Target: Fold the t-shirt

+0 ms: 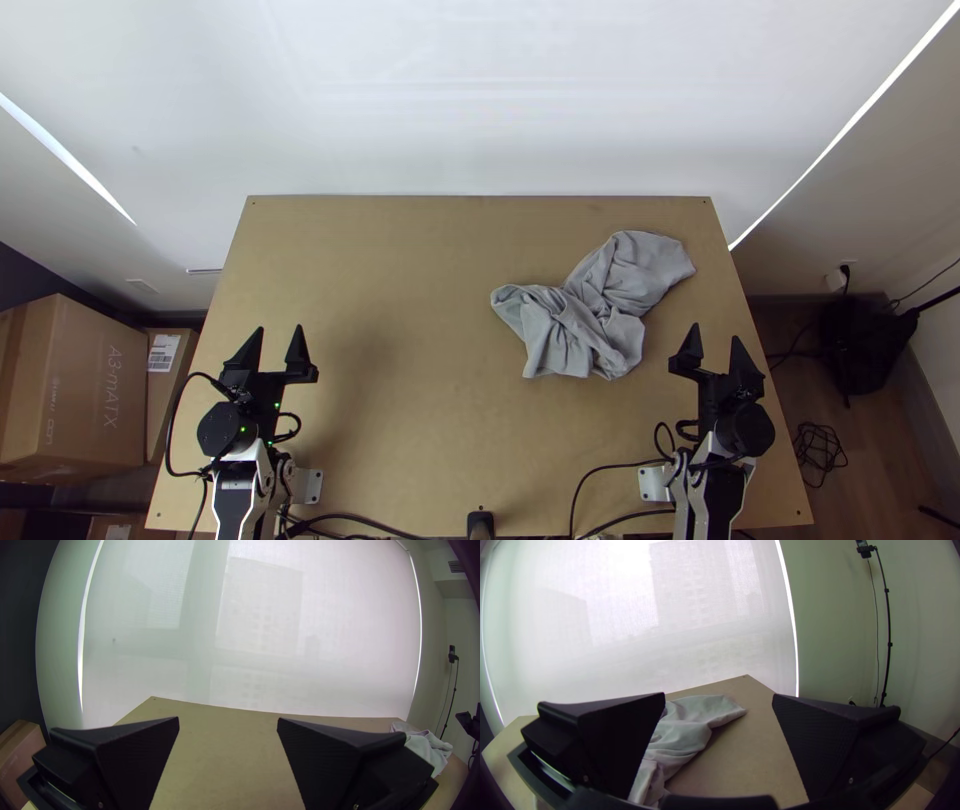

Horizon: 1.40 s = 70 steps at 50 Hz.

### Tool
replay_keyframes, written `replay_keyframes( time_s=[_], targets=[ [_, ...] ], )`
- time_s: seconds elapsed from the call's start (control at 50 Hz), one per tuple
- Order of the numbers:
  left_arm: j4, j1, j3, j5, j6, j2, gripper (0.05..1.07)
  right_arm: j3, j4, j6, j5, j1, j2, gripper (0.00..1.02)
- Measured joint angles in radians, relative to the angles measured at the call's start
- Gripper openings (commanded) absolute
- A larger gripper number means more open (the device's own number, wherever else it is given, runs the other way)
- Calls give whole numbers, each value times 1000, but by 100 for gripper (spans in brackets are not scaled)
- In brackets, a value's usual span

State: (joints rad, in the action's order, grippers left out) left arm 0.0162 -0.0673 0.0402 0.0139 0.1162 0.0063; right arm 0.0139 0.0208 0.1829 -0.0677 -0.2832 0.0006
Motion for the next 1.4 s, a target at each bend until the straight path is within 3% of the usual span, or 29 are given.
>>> replay_keyframes(
  time_s=[1.1,1.28,1.4],
  targets=[
    [0,0,0,0,0,0,103,0,0,0,0,2,0,99],
    [0,0,0,0,0,0,103,0,0,0,0,108,0,99],
    [0,1,0,0,12,0,103,0,-1,51,5,153,0,99]
  ],
)
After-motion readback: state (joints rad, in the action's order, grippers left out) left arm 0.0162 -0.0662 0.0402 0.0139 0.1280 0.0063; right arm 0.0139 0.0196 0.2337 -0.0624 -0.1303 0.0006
